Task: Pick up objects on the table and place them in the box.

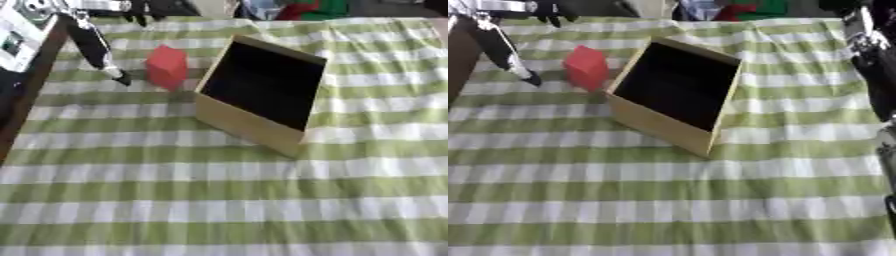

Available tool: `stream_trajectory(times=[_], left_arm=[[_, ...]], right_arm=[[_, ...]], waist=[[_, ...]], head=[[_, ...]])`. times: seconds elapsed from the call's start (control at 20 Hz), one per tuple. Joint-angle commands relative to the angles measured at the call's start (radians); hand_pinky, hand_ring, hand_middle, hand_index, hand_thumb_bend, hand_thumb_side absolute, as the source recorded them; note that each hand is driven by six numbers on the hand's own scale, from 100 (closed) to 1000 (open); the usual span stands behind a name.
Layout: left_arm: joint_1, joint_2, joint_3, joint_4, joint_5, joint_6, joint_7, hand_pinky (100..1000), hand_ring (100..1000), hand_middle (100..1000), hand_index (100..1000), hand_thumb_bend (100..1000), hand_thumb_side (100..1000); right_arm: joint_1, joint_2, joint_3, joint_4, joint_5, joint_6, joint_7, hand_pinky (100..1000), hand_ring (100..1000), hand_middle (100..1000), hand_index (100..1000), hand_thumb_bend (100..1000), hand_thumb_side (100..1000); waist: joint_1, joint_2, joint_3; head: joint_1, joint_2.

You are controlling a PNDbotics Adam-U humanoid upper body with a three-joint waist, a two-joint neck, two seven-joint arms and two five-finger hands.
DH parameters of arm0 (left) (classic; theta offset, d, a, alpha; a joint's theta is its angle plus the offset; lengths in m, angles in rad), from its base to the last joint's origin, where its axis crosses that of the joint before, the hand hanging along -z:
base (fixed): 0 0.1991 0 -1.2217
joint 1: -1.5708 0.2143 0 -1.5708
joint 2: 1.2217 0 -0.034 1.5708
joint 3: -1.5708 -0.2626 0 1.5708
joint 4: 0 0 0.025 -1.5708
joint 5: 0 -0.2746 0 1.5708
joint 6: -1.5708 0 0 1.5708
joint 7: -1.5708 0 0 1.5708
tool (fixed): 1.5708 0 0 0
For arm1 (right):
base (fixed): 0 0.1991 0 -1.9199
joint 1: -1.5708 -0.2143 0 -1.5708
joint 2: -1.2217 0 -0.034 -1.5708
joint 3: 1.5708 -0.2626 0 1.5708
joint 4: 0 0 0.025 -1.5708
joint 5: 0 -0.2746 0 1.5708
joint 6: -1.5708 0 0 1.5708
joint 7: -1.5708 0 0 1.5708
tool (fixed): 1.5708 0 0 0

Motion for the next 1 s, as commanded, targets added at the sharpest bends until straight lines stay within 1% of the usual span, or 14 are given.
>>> stream_trajectory(times=[0.05,0.1,0.15,0.3,0.55,0.65,0.7,0.75,0.8,0.85,1.0], left_arm=[[-0.034,-0.006,0.024,0.032,-0.030,-0.035,-0.037,891,864,918,1000,659,100],[-0.036,-0.009,0.025,0.038,-0.035,-0.036,-0.036,896,864,923,1000,646,100],[-0.039,-0.014,0.026,0.045,-0.042,-0.035,-0.036,898,863,924,1000,615,100],[-0.047,-0.029,0.032,0.061,-0.062,-0.031,-0.030,905,859,922,1000,614,100],[-0.055,-0.040,0.037,0.086,-0.084,-0.027,-0.023,902,863,928,1000,624,100],[-0.059,-0.044,0.042,0.098,-0.112,-0.019,-0.013,890,874,934,994,635,100],[-0.061,-0.045,0.045,0.102,-0.127,-0.017,-0.005,865,906,941,977,655,100],[-0.065,-0.045,0.049,0.103,-0.153,-0.011,0.011,850,914,942,970,660,100],[-0.066,-0.047,0.051,0.104,-0.177,-0.009,0.027,850,914,942,970,660,100],[-0.069,-0.048,0.055,0.104,-0.195,-0.009,0.044,815,923,940,951,663,100],[-0.075,-0.052,0.057,0.103,-0.233,-0.013,0.089,790,933,943,941,670,100]], right_arm=[[-0.013,-0.017,-0.002,-0.020,-0.008,-0.003,0.007,918,762,696,886,100,532],[-0.014,-0.017,-0.002,-0.020,-0.008,-0.003,0.008,918,762,696,887,100,534],[-0.014,-0.016,-0.002,-0.020,-0.008,-0.003,0.008,918,762,695,887,100,536],[-0.016,-0.014,-0.001,-0.020,-0.009,-0.002,0.010,919,762,695,887,100,538],[-0.016,-0.014,-0.001,-0.020,-0.010,-0.001,0.010,919,761,695,887,100,540],[-0.016,-0.013,-0.001,-0.020,-0.011,-0.001,0.011,919,761,694,887,100,542],[-0.016,-0.012,-0.001,-0.020,-0.011,-0.001,0.012,919,760,694,887,100,544],[-0.016,-0.012,0.000,-0.020,-0.012,-0.001,0.013,919,760,694,887,100,544],[-0.016,-0.011,0.000,-0.020,-0.013,-0.001,0.013,919,760,694,887,100,544],[-0.015,-0.011,0.000,-0.020,-0.013,0.000,0.014,919,760,694,887,100,545],[-0.014,-0.010,0.000,-0.020,-0.013,0.001,0.015,919,760,694,888,100,549]], waist=[[0.001,-0.018,-0.001],[0.001,-0.017,-0.002],[0.002,-0.015,-0.002],[0.003,-0.010,-0.004],[0.004,-0.006,-0.009],[0.004,-0.005,-0.011],[0.004,-0.005,-0.011],[0.004,-0.004,-0.012],[0.004,-0.003,-0.013],[0.004,-0.003,-0.013],[0.004,-0.001,-0.012]], head=[[0.007,-0.014],[0.007,-0.015],[0.009,-0.018],[0.012,-0.024],[0.015,-0.025],[0.019,-0.026],[0.020,-0.027],[0.021,-0.029],[0.021,-0.030],[0.022,-0.031],[0.023,-0.033]])
